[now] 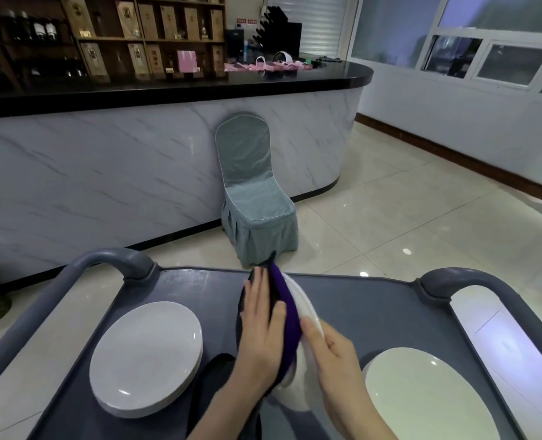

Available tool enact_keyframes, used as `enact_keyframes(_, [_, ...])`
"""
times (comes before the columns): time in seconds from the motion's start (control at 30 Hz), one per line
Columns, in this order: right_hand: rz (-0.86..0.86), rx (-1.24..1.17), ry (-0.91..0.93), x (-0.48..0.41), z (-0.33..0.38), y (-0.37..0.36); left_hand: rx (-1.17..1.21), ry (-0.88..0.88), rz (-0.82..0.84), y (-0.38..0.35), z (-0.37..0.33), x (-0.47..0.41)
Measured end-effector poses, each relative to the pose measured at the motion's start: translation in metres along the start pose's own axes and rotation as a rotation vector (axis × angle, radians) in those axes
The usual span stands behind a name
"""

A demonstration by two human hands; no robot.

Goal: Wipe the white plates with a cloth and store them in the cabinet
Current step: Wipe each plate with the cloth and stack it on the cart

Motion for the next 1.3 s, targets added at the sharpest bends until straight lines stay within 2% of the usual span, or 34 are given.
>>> enact_keyframes(0.13, [-0.062, -0.178, -0.061, -0.007, 0.007, 0.007, -0.229, -0.213, 0.205, -0.035, -0.022, 0.026])
enact_keyframes(0.2, [-0.094, -0.204, -0.081, -0.006, 0.009, 0.007, -0.274, -0.264, 0.220, -0.041, -0.029, 0.025])
enact_keyframes(0.27, [-0.145, -0.162, -0.059, -0.002, 0.009, 0.008, -0.205, -0.195, 0.167, -0.031, -0.022, 0.012])
enact_keyframes(0.37, [-0.204, -0.073, -0.022, 0.007, 0.008, 0.011, -0.021, 0.064, 0.094, -0.017, 0.009, -0.003])
enact_keyframes(0.43, [-0.238, -0.084, -0.030, 0.006, 0.006, 0.017, 0.072, 0.102, 0.095, -0.018, 0.010, 0.001])
enact_keyframes(0.5, [-0.257, -0.105, -0.043, 0.001, 0.009, 0.020, 0.043, -0.057, 0.125, -0.024, -0.013, 0.011])
enact_keyframes(0.57, [-0.250, -0.122, -0.053, -0.003, 0.012, 0.019, -0.118, -0.248, 0.198, -0.036, -0.035, 0.022])
enact_keyframes(0.63, [-0.225, -0.161, -0.067, -0.003, 0.012, 0.016, -0.194, -0.311, 0.241, -0.043, -0.042, 0.020])
enact_keyframes(0.7, [-0.222, -0.140, -0.072, 0.001, 0.009, 0.014, -0.148, -0.241, 0.242, -0.040, -0.033, 0.006])
enact_keyframes(0.83, [-0.243, -0.031, -0.094, 0.010, -0.003, 0.012, 0.125, 0.121, 0.133, -0.014, 0.022, -0.014])
enact_keyframes(0.9, [-0.250, -0.021, -0.087, 0.010, -0.001, 0.014, 0.112, 0.048, 0.134, -0.010, 0.016, -0.013])
enact_keyframes(1.0, [-0.249, -0.055, -0.088, 0.006, 0.007, 0.015, -0.047, -0.221, 0.198, -0.021, -0.015, 0.000])
enact_keyframes(1.07, [-0.227, -0.096, -0.096, 0.002, 0.009, 0.016, -0.143, -0.272, 0.260, -0.030, -0.018, 0.003])
enact_keyframes(1.17, [-0.206, -0.141, -0.150, 0.000, 0.002, 0.022, -0.109, -0.207, 0.281, -0.028, -0.005, -0.003])
enact_keyframes(1.3, [-0.181, -0.281, -0.226, 0.003, -0.006, 0.033, 0.043, -0.019, 0.177, -0.007, 0.032, 0.000])
Point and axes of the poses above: each hand's wrist, its own x-axis away from the middle knuckle, its own y-axis out of the back of the hand, z = x × y, the point moved 10 cm from there along -x, towards the middle knuckle, and after that the axes turned 11 degrees about -y, right-handed, at the moved point
